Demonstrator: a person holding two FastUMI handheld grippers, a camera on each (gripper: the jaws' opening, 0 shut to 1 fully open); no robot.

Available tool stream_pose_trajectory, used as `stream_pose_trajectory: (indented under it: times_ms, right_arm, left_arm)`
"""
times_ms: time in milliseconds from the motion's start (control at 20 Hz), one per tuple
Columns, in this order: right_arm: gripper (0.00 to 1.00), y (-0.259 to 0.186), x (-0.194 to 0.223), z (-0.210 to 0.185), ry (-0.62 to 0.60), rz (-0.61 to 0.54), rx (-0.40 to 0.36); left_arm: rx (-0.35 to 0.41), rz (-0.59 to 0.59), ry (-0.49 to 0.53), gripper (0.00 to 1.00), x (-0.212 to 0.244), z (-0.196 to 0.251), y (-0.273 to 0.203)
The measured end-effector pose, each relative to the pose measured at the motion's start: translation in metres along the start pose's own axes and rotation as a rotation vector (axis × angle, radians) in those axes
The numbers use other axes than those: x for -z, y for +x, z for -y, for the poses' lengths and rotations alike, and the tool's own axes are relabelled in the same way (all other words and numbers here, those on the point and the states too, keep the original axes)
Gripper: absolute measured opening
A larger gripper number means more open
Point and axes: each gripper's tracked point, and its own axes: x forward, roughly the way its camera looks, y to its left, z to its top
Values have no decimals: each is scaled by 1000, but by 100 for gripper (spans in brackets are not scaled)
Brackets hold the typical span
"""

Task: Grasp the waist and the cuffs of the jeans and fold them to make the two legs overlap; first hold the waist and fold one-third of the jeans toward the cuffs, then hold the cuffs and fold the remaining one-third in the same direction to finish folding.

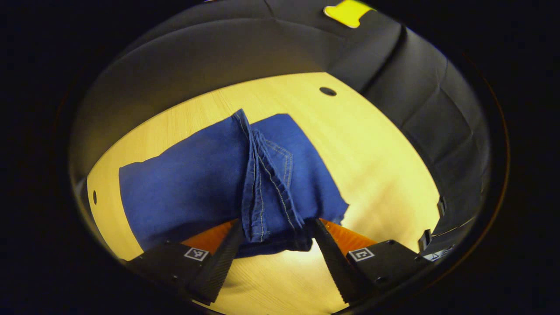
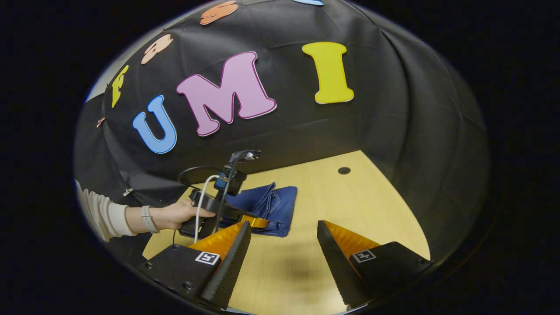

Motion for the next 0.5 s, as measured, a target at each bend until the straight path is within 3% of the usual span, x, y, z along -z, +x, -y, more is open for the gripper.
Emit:
stream_pose_trajectory:
  times_ms: [300,500]
  right_arm:
    - [93,-50,-46,-22,-34,159,59]
    - [93,-95,-73,-50,-90,265,93]
  left_arm:
    - [3,388,31,97,-14,25,-158]
    - [-60,595,49,96,26,38,-273]
